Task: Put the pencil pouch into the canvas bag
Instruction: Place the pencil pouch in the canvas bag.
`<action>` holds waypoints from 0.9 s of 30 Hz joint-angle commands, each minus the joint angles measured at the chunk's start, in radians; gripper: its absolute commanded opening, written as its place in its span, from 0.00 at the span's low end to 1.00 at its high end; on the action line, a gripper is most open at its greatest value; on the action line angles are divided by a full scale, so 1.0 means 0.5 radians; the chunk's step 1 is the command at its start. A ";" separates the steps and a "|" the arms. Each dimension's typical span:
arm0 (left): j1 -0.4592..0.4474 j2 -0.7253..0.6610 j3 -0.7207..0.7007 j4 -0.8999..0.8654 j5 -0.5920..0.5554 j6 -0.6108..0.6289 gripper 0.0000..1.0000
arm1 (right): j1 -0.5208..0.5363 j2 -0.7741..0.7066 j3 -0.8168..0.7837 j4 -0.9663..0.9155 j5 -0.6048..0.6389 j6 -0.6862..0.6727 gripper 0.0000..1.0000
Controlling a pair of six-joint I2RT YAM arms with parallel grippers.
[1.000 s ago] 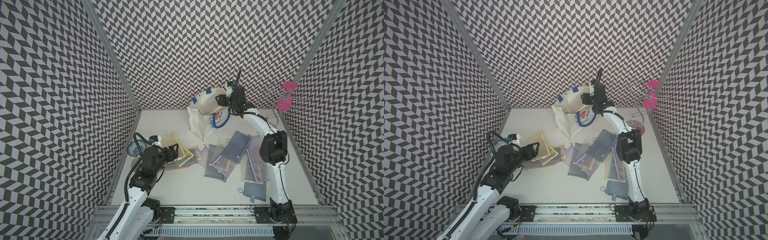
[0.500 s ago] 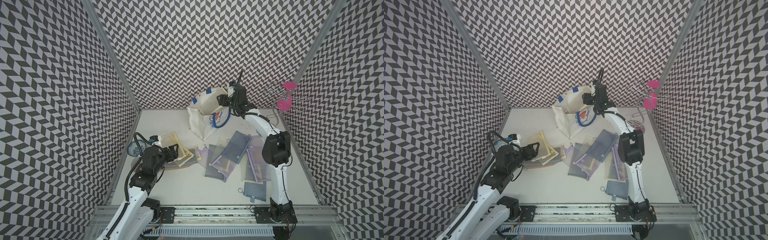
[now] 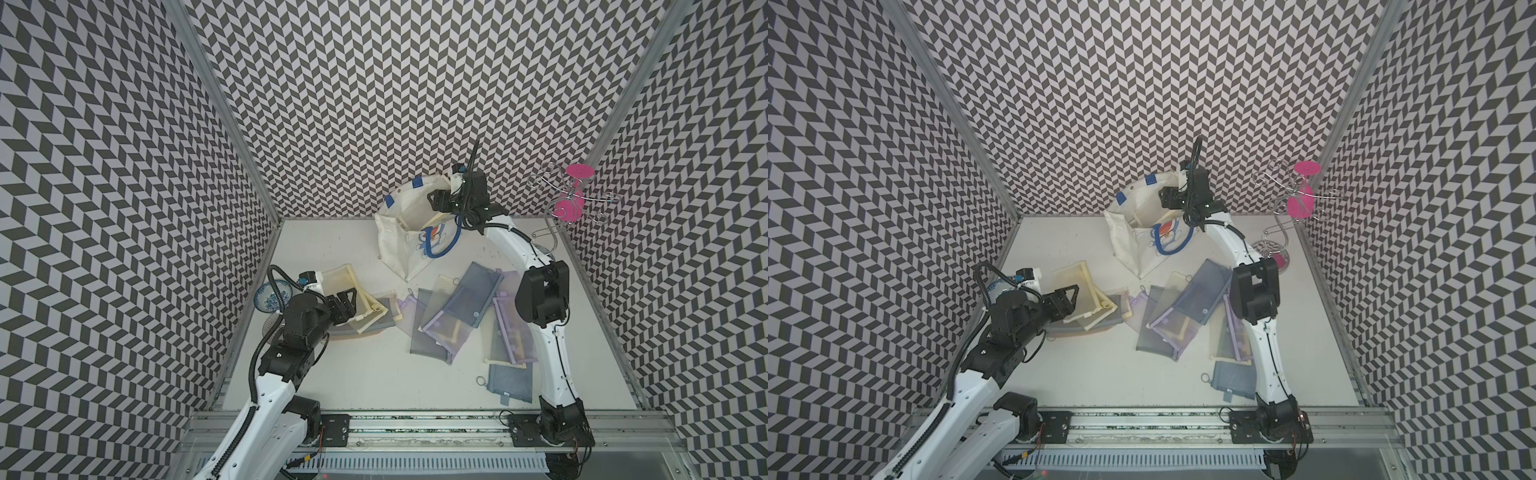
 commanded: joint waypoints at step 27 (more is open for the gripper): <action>0.056 0.288 0.263 -0.194 -0.057 0.174 0.77 | 0.031 -1.145 -1.077 0.700 -0.021 -0.074 0.90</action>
